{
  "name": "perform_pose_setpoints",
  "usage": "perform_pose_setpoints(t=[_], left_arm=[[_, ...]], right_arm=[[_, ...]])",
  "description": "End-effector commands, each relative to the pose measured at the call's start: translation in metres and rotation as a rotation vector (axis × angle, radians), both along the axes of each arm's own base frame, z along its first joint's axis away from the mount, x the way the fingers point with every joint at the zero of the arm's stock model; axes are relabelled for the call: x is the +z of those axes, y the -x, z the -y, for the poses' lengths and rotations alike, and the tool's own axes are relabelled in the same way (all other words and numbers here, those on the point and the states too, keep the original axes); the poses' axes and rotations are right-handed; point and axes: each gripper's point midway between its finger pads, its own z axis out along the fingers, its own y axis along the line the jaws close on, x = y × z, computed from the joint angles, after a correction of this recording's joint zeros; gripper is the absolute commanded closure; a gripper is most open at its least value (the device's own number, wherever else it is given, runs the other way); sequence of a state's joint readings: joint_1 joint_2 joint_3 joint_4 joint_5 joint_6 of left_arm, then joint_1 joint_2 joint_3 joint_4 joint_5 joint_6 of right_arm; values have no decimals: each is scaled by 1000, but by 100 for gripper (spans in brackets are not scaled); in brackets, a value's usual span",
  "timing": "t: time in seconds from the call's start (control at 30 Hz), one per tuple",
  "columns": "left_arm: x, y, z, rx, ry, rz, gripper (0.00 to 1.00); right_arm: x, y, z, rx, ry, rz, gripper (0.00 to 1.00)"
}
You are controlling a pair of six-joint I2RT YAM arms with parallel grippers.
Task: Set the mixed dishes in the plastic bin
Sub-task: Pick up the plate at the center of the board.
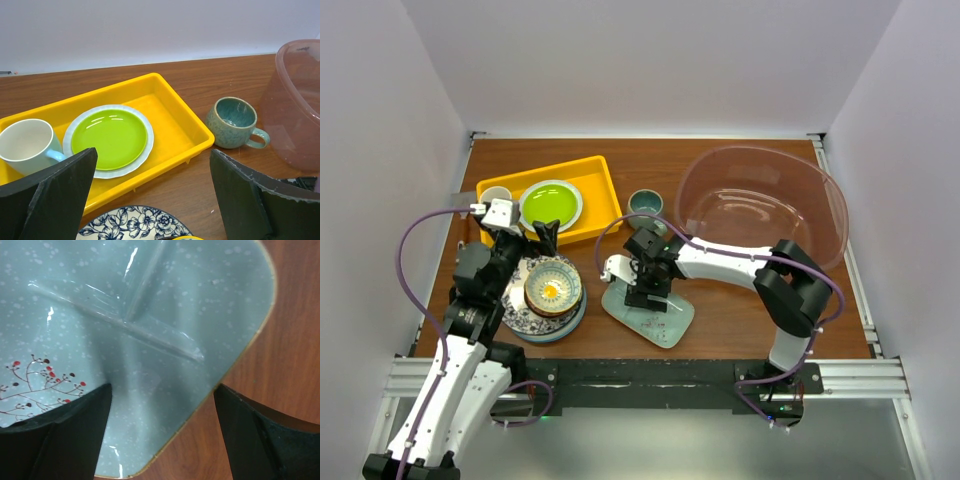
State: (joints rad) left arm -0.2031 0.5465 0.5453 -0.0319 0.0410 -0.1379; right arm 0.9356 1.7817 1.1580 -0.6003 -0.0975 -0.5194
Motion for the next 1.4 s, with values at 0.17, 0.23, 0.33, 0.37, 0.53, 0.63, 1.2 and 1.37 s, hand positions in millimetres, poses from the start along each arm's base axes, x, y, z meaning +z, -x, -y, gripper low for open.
perform_pose_setpoints(t=[0.17, 0.23, 0.33, 0.37, 0.53, 0.63, 1.2, 1.37], left_arm=[[23, 1, -2, 5, 2, 70, 0], [22, 0, -3, 5, -2, 69, 0], [23, 0, -3, 5, -1, 71, 0], [22, 0, -3, 6, -2, 69, 0], [22, 0, -3, 8, -2, 69, 0], [22, 0, -3, 9, -2, 68, 0], [19, -2, -4, 12, -7, 56, 0], [18, -3, -4, 15, -8, 55, 0]], right_arm=[[-14, 11, -7, -27, -22, -71, 24], [-13, 11, -8, -28, -25, -77, 31], [-12, 14, -9, -29, -33, -93, 46], [-12, 14, -10, -30, -37, -96, 51], [-4, 21, -15, -23, -75, -136, 78], [4, 23, -19, -27, -114, -166, 87], [77, 26, -31, 44, -378, -243, 100], [88, 24, -29, 37, -419, -249, 100]])
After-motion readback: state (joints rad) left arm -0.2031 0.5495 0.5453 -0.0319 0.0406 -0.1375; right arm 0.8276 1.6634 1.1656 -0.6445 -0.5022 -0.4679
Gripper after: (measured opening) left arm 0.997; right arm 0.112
